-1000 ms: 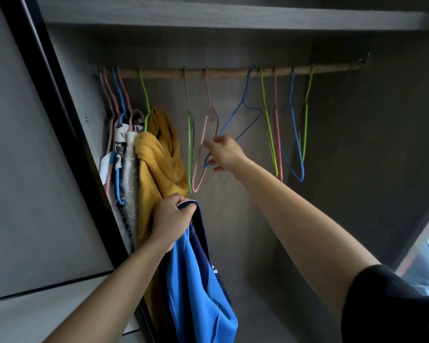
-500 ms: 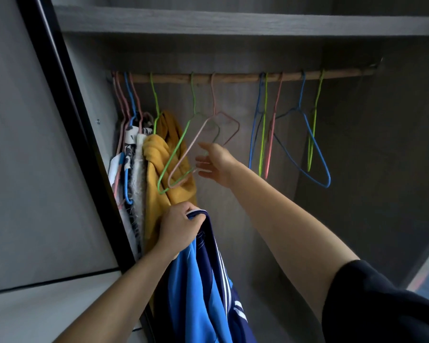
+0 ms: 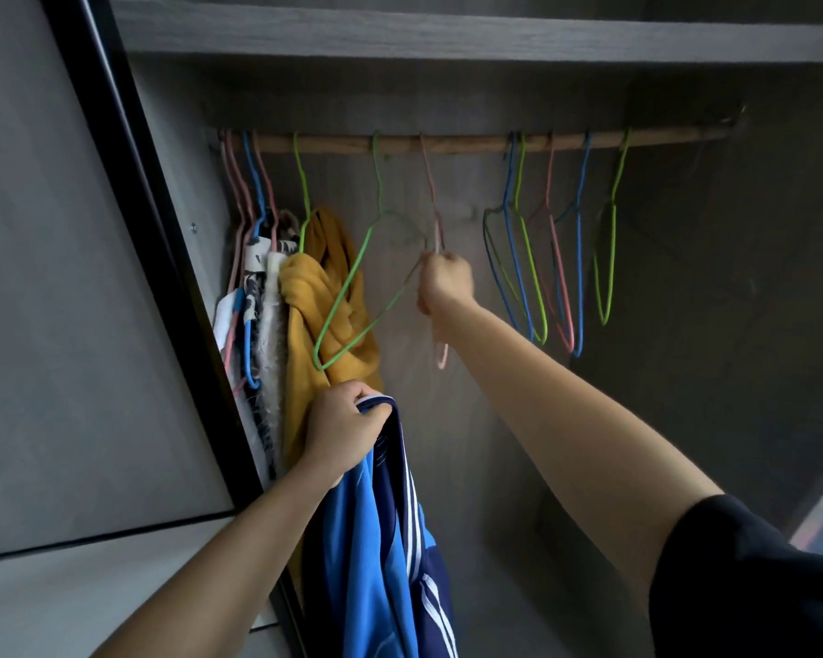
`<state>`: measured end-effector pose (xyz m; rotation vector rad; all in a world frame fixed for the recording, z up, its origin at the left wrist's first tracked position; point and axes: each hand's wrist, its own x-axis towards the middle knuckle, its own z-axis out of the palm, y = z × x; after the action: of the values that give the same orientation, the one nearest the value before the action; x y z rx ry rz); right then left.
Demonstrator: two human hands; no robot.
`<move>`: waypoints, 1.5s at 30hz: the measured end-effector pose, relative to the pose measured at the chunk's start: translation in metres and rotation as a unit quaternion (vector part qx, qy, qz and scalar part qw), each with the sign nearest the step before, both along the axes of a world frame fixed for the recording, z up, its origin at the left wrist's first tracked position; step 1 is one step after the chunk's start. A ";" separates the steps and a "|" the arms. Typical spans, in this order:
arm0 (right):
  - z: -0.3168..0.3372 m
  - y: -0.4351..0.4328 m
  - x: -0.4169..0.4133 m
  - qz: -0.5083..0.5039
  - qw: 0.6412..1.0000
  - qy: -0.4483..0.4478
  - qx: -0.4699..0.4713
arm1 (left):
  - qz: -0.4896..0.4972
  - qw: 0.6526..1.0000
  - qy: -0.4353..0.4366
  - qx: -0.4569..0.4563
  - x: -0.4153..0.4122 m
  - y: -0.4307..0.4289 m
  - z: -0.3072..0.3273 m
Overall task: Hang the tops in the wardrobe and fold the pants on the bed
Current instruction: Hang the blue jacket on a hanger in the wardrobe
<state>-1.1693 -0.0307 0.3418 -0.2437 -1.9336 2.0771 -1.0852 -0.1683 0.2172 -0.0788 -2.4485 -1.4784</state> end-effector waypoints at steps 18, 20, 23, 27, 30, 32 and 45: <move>-0.130 0.108 0.127 -0.145 0.976 0.068 0.146 | -0.009 1.000 0.011 0.018 -0.012 0.025 -0.019; -0.158 0.117 0.157 -0.149 0.968 0.094 0.177 | -0.025 0.999 0.014 0.024 -0.010 0.030 -0.025; -0.189 0.130 0.192 -0.088 0.973 0.059 0.205 | -0.053 0.998 0.021 -0.018 -0.007 0.041 -0.030; -0.207 0.153 0.242 -0.077 0.942 -0.001 0.326 | -0.072 0.984 0.073 -0.144 -0.001 0.061 -0.034; -0.214 0.175 0.279 -0.016 0.914 -0.134 0.382 | -0.099 0.941 0.149 -0.289 0.004 0.081 -0.034; -0.212 0.187 0.303 -0.016 0.914 -0.158 0.372 | -0.112 0.915 0.178 -0.345 0.007 0.094 -0.033; -0.215 0.181 0.319 -0.030 0.926 -0.193 0.324 | -0.168 0.928 0.179 -0.280 0.064 0.170 -0.016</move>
<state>-0.8506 0.1502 0.1271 -0.5776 -2.6768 1.3033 -1.0207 0.0019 0.2016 -0.8405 -2.5322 -0.7216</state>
